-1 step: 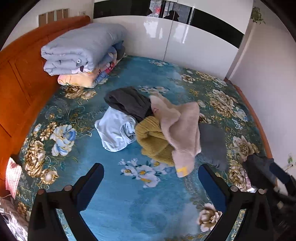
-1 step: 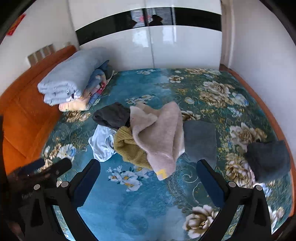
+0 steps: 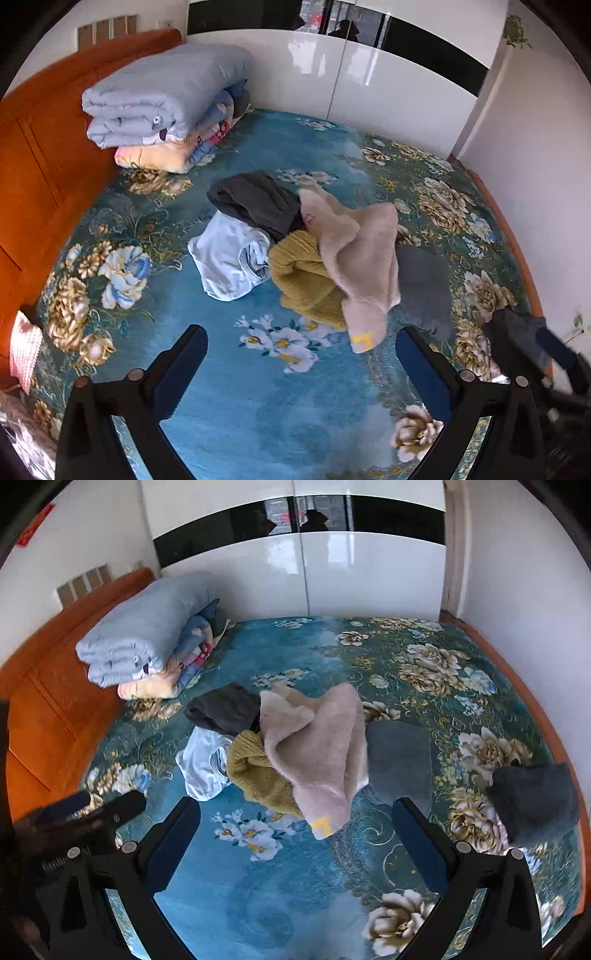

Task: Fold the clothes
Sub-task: 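Move both grippers toward the pink fuzzy sweater on the clothes pile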

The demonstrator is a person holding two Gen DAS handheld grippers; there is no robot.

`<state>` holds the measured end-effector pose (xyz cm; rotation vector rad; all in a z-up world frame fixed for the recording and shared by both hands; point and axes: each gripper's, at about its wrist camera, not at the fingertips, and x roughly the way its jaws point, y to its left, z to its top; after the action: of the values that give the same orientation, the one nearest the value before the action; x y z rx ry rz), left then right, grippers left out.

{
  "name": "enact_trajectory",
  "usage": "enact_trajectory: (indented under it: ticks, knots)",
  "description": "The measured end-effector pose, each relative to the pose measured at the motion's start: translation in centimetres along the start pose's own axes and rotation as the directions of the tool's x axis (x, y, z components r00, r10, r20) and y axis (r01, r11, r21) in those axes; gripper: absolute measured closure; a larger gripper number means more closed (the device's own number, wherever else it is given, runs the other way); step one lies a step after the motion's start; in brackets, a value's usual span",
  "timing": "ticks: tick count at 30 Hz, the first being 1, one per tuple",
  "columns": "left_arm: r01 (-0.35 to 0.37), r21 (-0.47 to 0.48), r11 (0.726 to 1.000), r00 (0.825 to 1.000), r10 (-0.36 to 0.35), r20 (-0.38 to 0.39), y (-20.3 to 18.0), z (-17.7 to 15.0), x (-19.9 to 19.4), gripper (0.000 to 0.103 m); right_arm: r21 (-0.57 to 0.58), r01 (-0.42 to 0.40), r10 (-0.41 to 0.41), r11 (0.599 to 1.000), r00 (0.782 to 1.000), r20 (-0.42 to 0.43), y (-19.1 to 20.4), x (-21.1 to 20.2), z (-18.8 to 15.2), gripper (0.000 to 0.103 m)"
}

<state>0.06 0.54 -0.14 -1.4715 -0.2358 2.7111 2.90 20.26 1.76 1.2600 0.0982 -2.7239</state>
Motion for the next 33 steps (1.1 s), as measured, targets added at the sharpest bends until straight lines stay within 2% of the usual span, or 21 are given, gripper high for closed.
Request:
enact_trajectory:
  ticks: [5, 8, 10, 19, 25, 33]
  knots:
    - [-0.024, 0.015, 1.000, 0.999, 0.024, 0.023, -1.7, -0.6, 0.5, 0.000, 0.101, -0.061, 0.063, 0.993, 0.998, -0.014, -0.8, -0.2, -0.1, 0.000]
    - [-0.033, 0.019, 0.999, 0.999, 0.033, 0.025, -2.4, -0.7, 1.0, 0.000, 0.090, -0.075, 0.079, 0.993, 0.996, -0.040, -1.8, 0.5, 0.5, 0.000]
    - [-0.038, 0.010, 0.999, 0.999, 0.038, 0.007, -2.2, 0.4, 1.2, 0.000, 0.077, -0.095, 0.100, 0.992, 0.993, -0.058, -2.2, 1.8, 0.6, 0.000]
    - [-0.121, 0.023, 0.992, 0.993, 0.121, -0.006, -2.9, 0.8, 1.6, 0.000, 0.074, -0.127, 0.132, 0.989, 0.988, -0.078, -3.3, 4.2, 0.7, 0.000]
    - [-0.131, 0.013, 0.991, 0.991, 0.131, -0.023, -2.9, 0.6, 2.1, 0.000, 0.051, -0.128, 0.132, 0.990, 0.986, -0.099, -3.1, 4.9, 0.6, 0.000]
    - [-0.111, 0.025, 0.993, 0.992, 0.112, -0.049, -2.4, 0.2, 3.4, 0.000, 0.017, -0.092, 0.093, 0.996, 0.988, -0.124, -2.8, 5.4, 0.1, 0.000]
